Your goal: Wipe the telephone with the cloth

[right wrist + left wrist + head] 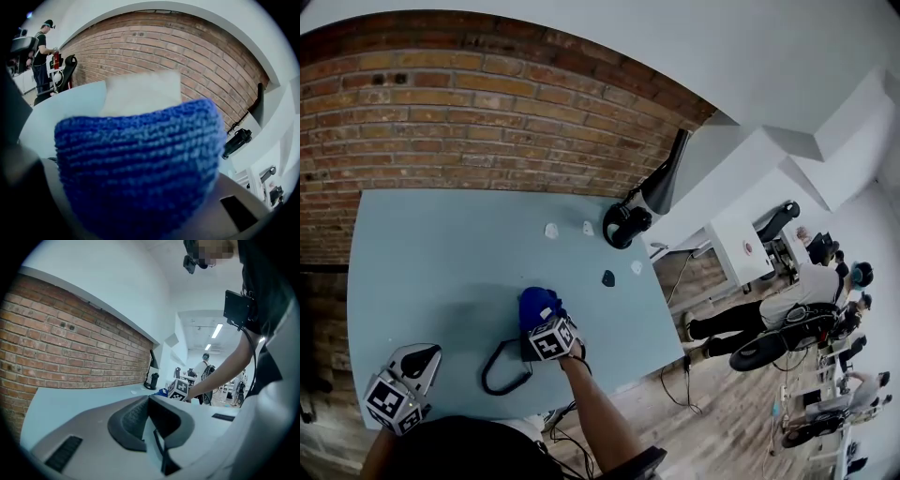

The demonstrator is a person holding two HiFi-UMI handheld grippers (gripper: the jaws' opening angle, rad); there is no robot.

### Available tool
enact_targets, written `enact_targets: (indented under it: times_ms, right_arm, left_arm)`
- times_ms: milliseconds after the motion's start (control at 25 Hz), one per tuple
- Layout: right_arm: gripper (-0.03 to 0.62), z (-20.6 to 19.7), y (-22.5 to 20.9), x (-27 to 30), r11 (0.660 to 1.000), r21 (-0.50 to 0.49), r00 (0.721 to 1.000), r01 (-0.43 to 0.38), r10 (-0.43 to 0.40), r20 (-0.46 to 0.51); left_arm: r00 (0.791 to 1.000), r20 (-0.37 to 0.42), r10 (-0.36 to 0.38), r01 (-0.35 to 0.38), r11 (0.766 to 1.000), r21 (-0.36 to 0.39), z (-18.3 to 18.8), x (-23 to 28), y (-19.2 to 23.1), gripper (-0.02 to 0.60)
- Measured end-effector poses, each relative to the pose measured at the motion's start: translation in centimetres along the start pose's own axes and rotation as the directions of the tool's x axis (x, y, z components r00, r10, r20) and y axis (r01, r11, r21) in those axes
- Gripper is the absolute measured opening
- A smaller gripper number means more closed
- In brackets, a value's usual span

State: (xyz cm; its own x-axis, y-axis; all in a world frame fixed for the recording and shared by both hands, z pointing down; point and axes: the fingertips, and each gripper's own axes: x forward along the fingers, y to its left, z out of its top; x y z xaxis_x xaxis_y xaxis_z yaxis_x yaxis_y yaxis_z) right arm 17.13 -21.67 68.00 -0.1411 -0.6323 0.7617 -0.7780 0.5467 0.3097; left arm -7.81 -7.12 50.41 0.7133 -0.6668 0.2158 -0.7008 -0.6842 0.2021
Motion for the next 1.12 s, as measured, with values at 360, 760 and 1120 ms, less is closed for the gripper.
enact_targets:
  times_ms: [360, 760, 1120]
  right_arm:
    - [0.075, -1.7, 1.3, -0.7, 0.999, -0.038, 1.000, 0.003, -0.003, -0.002]
    - [0.075, -3.6, 2.7, -1.0, 1.000, -0.021, 1.000, -0.005, 0.004, -0.022]
    - [0.075, -5.1, 3.7, -1.5, 1.000, 0.010, 1.000, 0.002, -0.002, -0.030]
  left_arm:
    - [1.000, -0.002, -0.012, 0.012, 1.000, 0.007, -0.3, -0.4, -0.5, -0.009]
    - [1.000, -0.008, -0.028, 0.028, 0.999, 0.017, -0.5, -0.4, -1.3, -0.009]
    - [0.999, -0.011, -0.044, 0.045, 0.999, 0.023, -0.6, -0.5, -1.7, -0.009]
